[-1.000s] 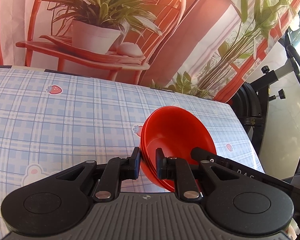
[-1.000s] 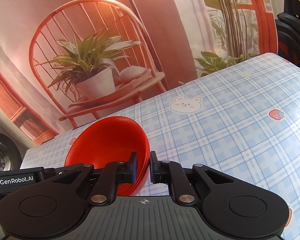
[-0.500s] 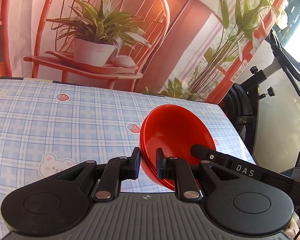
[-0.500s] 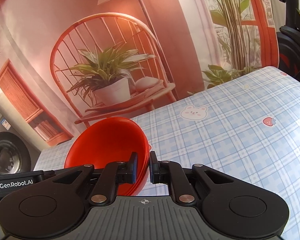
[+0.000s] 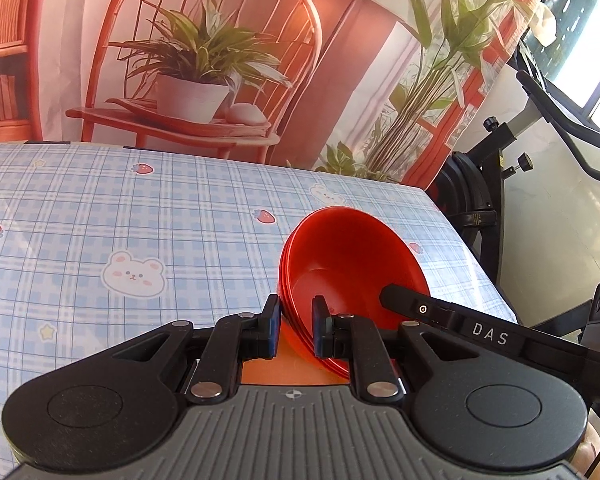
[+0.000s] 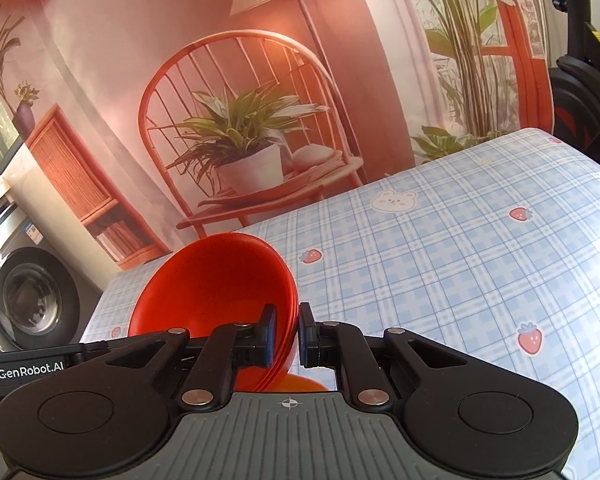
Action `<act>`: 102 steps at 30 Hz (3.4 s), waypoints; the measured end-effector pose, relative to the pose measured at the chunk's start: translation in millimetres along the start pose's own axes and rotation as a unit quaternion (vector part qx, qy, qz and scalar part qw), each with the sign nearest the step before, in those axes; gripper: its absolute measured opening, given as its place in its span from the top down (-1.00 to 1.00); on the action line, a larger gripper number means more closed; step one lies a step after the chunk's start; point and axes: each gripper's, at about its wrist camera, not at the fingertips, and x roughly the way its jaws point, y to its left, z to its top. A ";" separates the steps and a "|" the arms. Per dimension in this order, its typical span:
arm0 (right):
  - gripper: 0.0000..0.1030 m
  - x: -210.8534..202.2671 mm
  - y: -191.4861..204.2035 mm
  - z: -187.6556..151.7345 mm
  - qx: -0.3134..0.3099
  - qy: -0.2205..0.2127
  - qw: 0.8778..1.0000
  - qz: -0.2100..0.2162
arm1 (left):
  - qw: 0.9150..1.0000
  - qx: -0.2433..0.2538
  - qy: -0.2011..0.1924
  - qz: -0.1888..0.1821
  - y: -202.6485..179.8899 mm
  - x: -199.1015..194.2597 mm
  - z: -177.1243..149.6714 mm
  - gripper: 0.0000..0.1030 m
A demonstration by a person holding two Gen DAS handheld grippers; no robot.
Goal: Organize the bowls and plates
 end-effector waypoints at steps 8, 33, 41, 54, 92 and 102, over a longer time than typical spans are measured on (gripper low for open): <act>0.81 -11.4 -4.0 -27.0 0.018 0.013 1.000 0.002 | 1.000 0.005 0.008 0.004 1.8 -7.4 -25.8 0.66; 0.81 0.1 -4.8 -64.7 0.012 0.049 0.999 -0.004 | 1.000 -0.001 0.001 0.031 10.4 -3.2 -66.6 0.66; 0.81 1.3 -3.5 -63.7 0.008 0.052 0.999 -0.003 | 0.999 -0.006 0.003 0.043 13.2 -1.7 -72.1 0.66; 0.82 1.2 -5.1 -63.9 0.001 0.046 0.999 -0.003 | 0.999 -0.007 0.003 0.053 10.9 -0.6 -73.7 0.66; -1.00 -93.0 26.2 -28.1 -0.091 -0.079 0.992 -0.032 | 0.984 0.066 -0.161 0.047 -22.3 -108.7 -59.3 -1.00; -1.00 -160.3 53.5 -17.4 -0.142 -0.120 0.982 -0.012 | 0.966 0.107 -0.217 0.087 -66.5 -177.2 -61.3 -1.00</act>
